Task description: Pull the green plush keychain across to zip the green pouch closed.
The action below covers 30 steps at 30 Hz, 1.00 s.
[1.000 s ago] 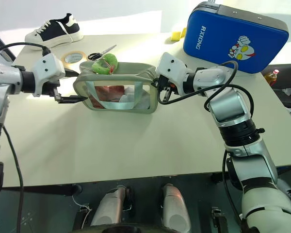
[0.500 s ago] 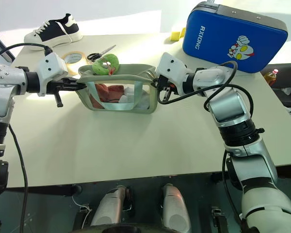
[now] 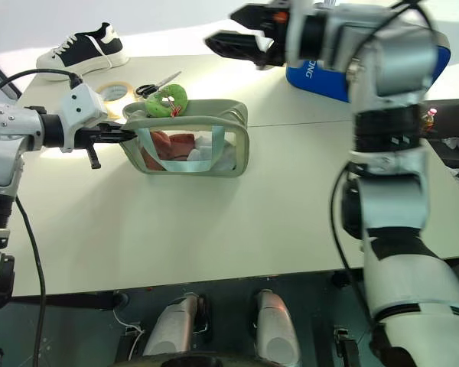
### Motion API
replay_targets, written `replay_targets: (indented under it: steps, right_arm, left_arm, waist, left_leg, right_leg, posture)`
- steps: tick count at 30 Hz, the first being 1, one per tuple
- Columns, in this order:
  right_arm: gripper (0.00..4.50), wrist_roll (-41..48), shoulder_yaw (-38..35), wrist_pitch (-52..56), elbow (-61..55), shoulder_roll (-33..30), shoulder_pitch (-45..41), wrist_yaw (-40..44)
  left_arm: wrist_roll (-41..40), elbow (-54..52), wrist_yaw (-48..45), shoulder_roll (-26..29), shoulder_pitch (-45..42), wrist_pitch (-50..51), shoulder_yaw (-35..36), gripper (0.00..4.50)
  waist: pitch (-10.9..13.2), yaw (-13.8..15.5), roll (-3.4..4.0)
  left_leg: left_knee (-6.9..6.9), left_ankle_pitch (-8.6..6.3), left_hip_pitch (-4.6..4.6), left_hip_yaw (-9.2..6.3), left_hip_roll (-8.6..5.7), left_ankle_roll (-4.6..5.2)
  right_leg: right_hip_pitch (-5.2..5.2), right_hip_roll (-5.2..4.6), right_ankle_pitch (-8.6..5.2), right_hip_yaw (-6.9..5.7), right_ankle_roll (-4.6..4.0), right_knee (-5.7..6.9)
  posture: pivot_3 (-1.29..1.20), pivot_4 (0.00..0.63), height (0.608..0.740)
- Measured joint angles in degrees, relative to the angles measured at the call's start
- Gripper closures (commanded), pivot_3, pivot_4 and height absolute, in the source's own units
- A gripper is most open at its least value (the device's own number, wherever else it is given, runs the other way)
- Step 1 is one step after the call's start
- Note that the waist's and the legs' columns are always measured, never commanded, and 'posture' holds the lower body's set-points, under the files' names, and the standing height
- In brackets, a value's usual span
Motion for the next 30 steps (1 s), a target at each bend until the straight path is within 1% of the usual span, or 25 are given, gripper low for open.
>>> replay_targets:
  steps: [1, 6, 11, 15, 16, 17, 18, 21, 22, 23, 24, 27, 30]
  right_arm:
    - [0.32, -1.48, 1.91, -2.31, 4.63, 2.66, 0.04, -1.2]
    - [0.32, -4.9, 4.95, -7.98, 18.99, 9.22, -1.7, -2.43]
    - [0.32, -7.25, 5.27, -12.73, 27.65, 11.5, -5.1, -3.16]
    - [0.32, -7.37, 5.04, -13.56, 30.15, 12.46, -5.48, -2.89]
    - [0.84, -7.38, 5.01, -13.59, 30.64, 12.57, -5.56, -2.59]
    - [1.11, -7.43, 4.99, -13.69, 30.75, 12.59, -5.57, -2.29]
    - [1.59, -7.55, 4.99, -13.88, 30.76, 12.59, -5.62, -2.04]
    - [3.24, -7.86, 4.78, -14.01, 30.74, 12.54, -6.0, -1.39]
    - [3.65, -7.87, 4.6, -14.01, 30.74, 12.52, -6.0, -1.19]
    - [4.2, -7.86, 4.43, -13.96, 30.7, 12.45, -6.0, -1.08]
    - [4.36, -7.85, 4.27, -13.82, 30.45, 12.2, -5.99, -0.99]
    - [4.36, -7.81, 4.05, -12.41, 27.39, 10.5, -5.88, -0.7]
    - [4.36, -7.17, 3.59, -8.99, 20.27, 6.93, -4.68, 0.0]
  left_arm:
    - [-0.04, -0.09, 0.14, -0.18, -0.02, -0.01, 0.0, 4.5]
    - [-0.04, -0.23, 0.25, -0.25, -0.08, 0.01, 0.17, 4.5]
    - [0.05, -0.22, 0.28, -0.57, -0.18, 0.08, 0.17, 4.5]
    - [0.14, -0.23, 0.28, -0.58, -0.17, 0.05, 0.17, 4.5]
    - [0.14, -0.24, 0.29, -0.62, -0.17, 0.06, 0.17, 4.5]
    - [0.14, -0.26, 0.33, -0.69, -0.18, 0.07, 0.17, 4.5]
    - [0.14, -0.26, 0.38, -0.77, -0.18, 0.07, 0.17, 4.5]
    - [0.37, -0.26, 0.7, -1.28, -0.34, 0.06, 0.16, 4.5]
    - [0.45, -0.25, 0.76, -1.39, -0.4, 0.04, 0.14, 4.5]
    - [0.51, -0.22, 0.78, -1.46, -0.48, 0.04, 0.12, 4.5]
    - [0.6, -0.13, 0.78, -1.68, -0.7, 0.04, 0.03, 4.5]
    - [0.82, 0.03, 0.8, -2.14, -1.11, -0.09, -0.22, 4.5]
    - [1.11, 0.22, 0.75, -2.27, -1.48, -0.36, -0.63, 4.5]
  waist:
    - [0.0, 0.22, 0.0]
    - [0.01, 0.21, 0.01]
    - [0.01, 0.2, 0.01]
    - [0.01, 0.19, 0.01]
    - [0.01, 0.19, 0.01]
    - [0.01, 0.21, 0.01]
    - [0.01, 0.22, 0.01]
    - [0.01, 0.27, 0.0]
    - [0.01, 0.27, 0.0]
    - [0.01, 0.25, 0.0]
    - [0.01, 0.28, 0.01]
    - [0.01, 0.31, 0.01]
    - [0.01, 0.39, 0.01]
  left_leg:
    - [0.01, 0.0, -0.08, 0.0, -0.03, 0.0]
    - [0.04, -0.01, -0.2, 0.04, -0.13, 0.05]
    - [0.04, -0.02, -0.17, 0.02, -0.12, 0.05]
    - [0.04, -0.02, -0.15, 0.01, -0.11, 0.04]
    - [0.04, -0.01, -0.15, 0.01, -0.12, 0.04]
    - [0.04, -0.02, -0.15, 0.0, -0.11, 0.04]
    - [0.04, -0.02, -0.15, 0.0, -0.12, 0.04]
    - [0.04, -0.02, -0.15, -0.01, -0.12, 0.04]
    - [0.04, -0.02, -0.15, -0.01, -0.12, 0.04]
    - [0.04, -0.02, -0.15, -0.01, -0.12, 0.04]
    - [0.04, -0.02, -0.16, -0.01, -0.12, 0.04]
    - [0.04, -0.02, -0.18, -0.02, -0.12, 0.04]
    - [0.04, -0.02, -0.18, -0.05, -0.13, 0.05]
  right_leg:
    - [-0.05, -0.05, 0.0, 0.0, 0.01, 0.0]
    - [-0.12, -0.13, 0.02, 0.0, 0.02, -0.02]
    - [-0.09, -0.13, 0.01, 0.0, 0.02, -0.02]
    - [-0.09, -0.12, 0.01, 0.0, 0.02, 0.0]
    - [-0.08, -0.13, 0.01, 0.0, 0.02, 0.0]
    - [-0.08, -0.13, 0.01, 0.0, 0.02, 0.0]
    - [-0.08, -0.13, 0.02, 0.0, 0.02, 0.0]
    - [-0.07, -0.13, 0.01, 0.0, 0.02, 0.0]
    - [-0.07, -0.13, 0.01, 0.0, 0.02, 0.0]
    - [-0.08, -0.13, 0.01, 0.0, 0.02, 0.0]
    - [-0.07, -0.13, 0.01, 0.0, 0.02, 0.0]
    - [-0.09, -0.13, 0.01, 0.0, 0.02, 0.0]
    - [-0.07, -0.13, 0.01, 0.0, 0.02, -0.01]
  posture:
    - [0.0, 0.15, 0.74]
    - [0.0, 0.15, 0.74]
    - [0.0, 0.15, 0.74]
    - [0.0, 0.15, 0.74]
    - [0.0, 0.15, 0.74]
    - [0.0, 0.15, 0.74]
    - [0.0, 0.15, 0.74]
    - [0.0, 0.15, 0.74]
    - [0.0, 0.15, 0.74]
    - [0.0, 0.15, 0.74]
    - [0.0, 0.15, 0.74]
    - [0.0, 0.15, 0.74]
    - [0.0, 0.15, 0.74]
